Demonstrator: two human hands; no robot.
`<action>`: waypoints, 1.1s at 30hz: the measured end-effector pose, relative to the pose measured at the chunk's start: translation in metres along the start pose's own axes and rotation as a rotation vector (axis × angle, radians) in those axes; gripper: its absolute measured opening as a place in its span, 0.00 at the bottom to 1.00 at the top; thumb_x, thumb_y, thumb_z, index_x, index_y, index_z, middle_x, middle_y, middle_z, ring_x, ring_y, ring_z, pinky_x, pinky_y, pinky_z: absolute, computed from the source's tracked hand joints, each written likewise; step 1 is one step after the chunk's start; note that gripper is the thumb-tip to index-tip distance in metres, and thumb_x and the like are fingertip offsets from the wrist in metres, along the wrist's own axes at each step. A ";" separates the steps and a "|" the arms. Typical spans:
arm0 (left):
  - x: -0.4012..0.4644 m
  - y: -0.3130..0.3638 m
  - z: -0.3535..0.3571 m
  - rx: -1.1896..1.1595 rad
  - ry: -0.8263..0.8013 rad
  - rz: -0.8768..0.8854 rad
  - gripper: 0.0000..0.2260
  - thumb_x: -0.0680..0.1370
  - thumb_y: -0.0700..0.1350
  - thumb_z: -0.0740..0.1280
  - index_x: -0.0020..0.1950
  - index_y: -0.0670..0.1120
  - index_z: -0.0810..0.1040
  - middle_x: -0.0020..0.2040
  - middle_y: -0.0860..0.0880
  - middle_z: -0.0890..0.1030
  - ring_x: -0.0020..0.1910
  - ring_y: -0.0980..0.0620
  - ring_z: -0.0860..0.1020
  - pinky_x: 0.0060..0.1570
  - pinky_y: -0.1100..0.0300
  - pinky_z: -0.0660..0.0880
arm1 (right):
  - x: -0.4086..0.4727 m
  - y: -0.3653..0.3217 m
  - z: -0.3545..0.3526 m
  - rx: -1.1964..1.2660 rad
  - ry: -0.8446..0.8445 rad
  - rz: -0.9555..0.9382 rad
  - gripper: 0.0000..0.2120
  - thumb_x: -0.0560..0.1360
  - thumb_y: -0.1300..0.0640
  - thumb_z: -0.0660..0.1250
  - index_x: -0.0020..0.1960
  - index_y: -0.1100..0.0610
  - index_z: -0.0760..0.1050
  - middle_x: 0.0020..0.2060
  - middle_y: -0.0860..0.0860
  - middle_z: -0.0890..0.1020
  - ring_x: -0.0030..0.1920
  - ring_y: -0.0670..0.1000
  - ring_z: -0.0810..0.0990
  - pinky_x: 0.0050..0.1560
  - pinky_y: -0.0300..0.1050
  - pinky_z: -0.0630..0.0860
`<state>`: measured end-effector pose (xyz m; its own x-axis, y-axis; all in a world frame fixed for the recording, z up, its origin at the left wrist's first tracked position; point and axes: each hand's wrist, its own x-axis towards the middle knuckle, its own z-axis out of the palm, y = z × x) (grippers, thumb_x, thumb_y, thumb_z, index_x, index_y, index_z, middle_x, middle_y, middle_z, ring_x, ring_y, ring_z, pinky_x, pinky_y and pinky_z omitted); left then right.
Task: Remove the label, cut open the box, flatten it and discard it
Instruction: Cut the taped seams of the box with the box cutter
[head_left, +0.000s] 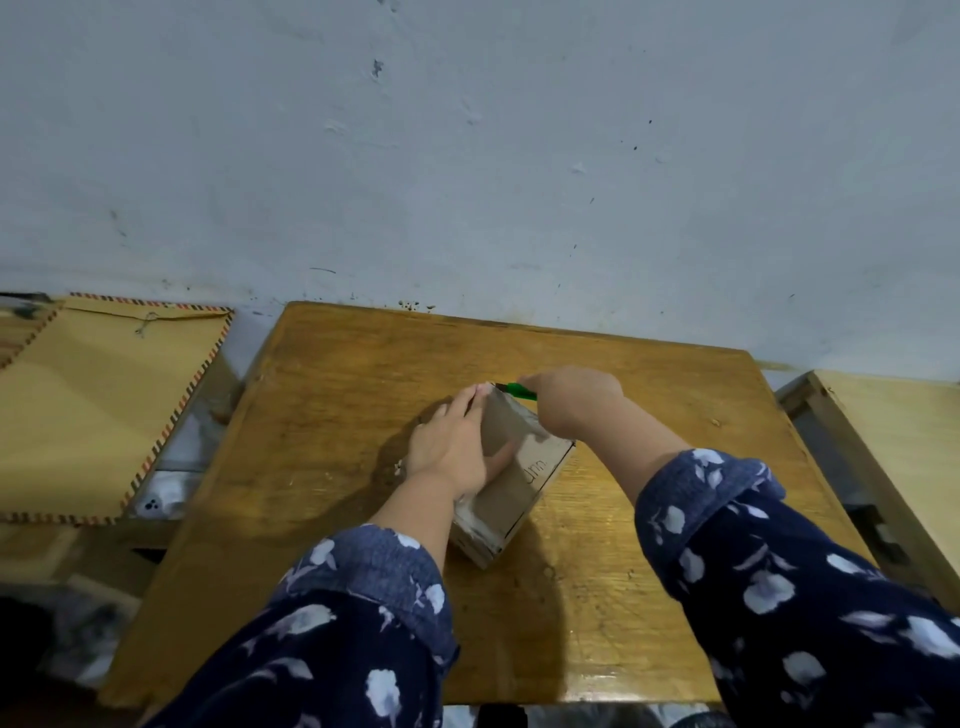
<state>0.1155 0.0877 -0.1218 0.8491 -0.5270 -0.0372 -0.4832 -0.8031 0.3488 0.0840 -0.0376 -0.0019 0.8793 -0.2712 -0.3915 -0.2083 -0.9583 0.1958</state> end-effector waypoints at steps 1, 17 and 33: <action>0.001 0.000 0.001 -0.001 0.005 0.001 0.38 0.73 0.71 0.51 0.78 0.54 0.49 0.76 0.56 0.56 0.66 0.47 0.68 0.56 0.48 0.73 | 0.000 -0.003 0.001 -0.019 0.015 0.006 0.29 0.76 0.63 0.61 0.74 0.46 0.62 0.56 0.53 0.79 0.42 0.53 0.78 0.36 0.44 0.75; 0.000 0.002 -0.003 0.061 -0.039 -0.011 0.39 0.74 0.70 0.52 0.79 0.51 0.47 0.78 0.55 0.52 0.72 0.46 0.64 0.59 0.50 0.72 | -0.019 0.007 0.025 0.100 0.024 0.040 0.31 0.77 0.66 0.53 0.76 0.43 0.56 0.57 0.54 0.79 0.38 0.53 0.75 0.30 0.43 0.71; 0.000 0.007 -0.008 0.028 -0.048 -0.022 0.37 0.76 0.67 0.53 0.79 0.49 0.48 0.79 0.53 0.52 0.72 0.45 0.63 0.58 0.49 0.74 | -0.054 0.068 0.047 0.413 0.060 0.120 0.24 0.80 0.59 0.53 0.73 0.39 0.60 0.43 0.48 0.75 0.34 0.47 0.74 0.30 0.42 0.73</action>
<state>0.1139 0.0843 -0.1115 0.8487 -0.5213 -0.0894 -0.4710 -0.8217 0.3208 0.0024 -0.0927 -0.0102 0.8592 -0.3892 -0.3321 -0.4541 -0.8792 -0.1445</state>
